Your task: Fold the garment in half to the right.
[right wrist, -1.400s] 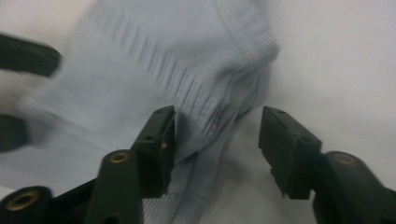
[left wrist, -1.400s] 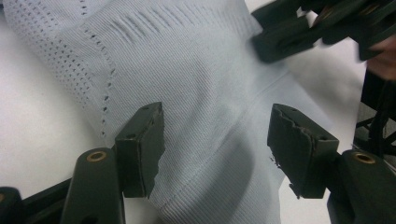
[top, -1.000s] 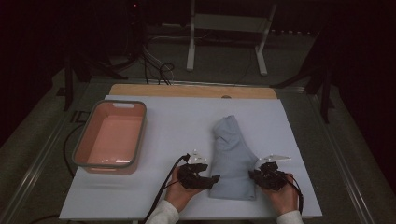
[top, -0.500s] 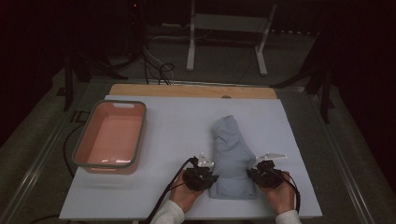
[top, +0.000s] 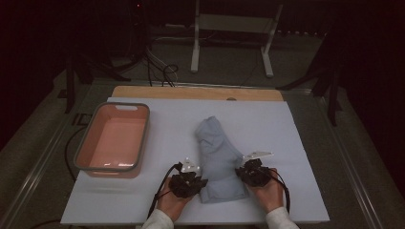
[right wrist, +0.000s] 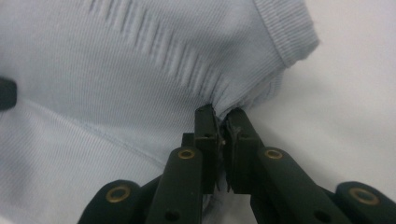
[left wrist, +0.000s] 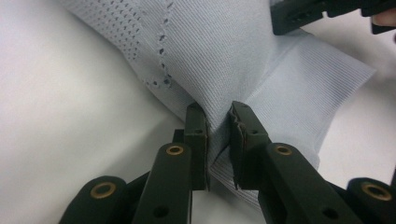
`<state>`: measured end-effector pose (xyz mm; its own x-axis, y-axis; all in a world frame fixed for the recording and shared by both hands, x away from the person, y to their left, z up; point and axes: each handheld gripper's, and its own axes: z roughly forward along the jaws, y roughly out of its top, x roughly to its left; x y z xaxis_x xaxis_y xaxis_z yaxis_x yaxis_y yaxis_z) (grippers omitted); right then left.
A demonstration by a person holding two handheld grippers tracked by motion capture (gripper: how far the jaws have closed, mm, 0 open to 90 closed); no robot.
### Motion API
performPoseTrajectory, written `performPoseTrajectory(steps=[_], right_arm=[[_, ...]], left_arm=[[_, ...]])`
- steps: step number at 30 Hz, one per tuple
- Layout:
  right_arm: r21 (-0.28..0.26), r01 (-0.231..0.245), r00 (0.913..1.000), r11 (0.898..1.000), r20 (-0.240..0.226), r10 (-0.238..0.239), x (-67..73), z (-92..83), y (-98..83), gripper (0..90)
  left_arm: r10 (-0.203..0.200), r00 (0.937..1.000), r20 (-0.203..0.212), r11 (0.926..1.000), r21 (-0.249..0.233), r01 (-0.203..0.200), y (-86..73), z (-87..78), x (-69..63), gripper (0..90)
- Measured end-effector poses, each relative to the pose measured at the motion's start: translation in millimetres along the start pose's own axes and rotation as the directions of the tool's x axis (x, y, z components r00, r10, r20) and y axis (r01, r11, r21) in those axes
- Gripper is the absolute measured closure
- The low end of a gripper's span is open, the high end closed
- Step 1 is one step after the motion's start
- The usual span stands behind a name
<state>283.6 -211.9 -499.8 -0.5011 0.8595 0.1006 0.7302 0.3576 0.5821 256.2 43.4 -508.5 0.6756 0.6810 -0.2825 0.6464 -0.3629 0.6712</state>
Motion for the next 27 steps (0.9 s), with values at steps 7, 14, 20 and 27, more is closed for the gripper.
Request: performPoseTrajectory(steps=[7,14,20,27], right_arm=[[-0.014,0.006,1.0,1.0,-0.004,-0.006,1.4,0.7,5.5,85.2],[-0.037,-0.001,1.0,0.999,-0.008,0.001,-3.6,-7.7,3.3,85.3],[-0.052,0.004,1.0,0.999,-0.005,-0.004,-1.6,-11.4,-1.8,84.9],[-0.074,0.014,0.9998,0.997,-0.014,-0.015,-0.1,-14.6,-4.9,80.9]], left_arm=[[0.014,0.9987,0.049,0.9999,-0.008,-0.014,-5.8,-3.0,-5.5,72.6],[0.056,0.9981,0.027,0.9977,-0.041,-0.055,2.3,-7.5,-4.1,46.6],[0.052,0.9986,0.014,0.9912,-0.122,-0.05,20.6,-13.1,1.4,37.5],[0.081,0.9962,0.033,0.9784,-0.194,-0.073,39.9,-14.9,4.4,34.6]])
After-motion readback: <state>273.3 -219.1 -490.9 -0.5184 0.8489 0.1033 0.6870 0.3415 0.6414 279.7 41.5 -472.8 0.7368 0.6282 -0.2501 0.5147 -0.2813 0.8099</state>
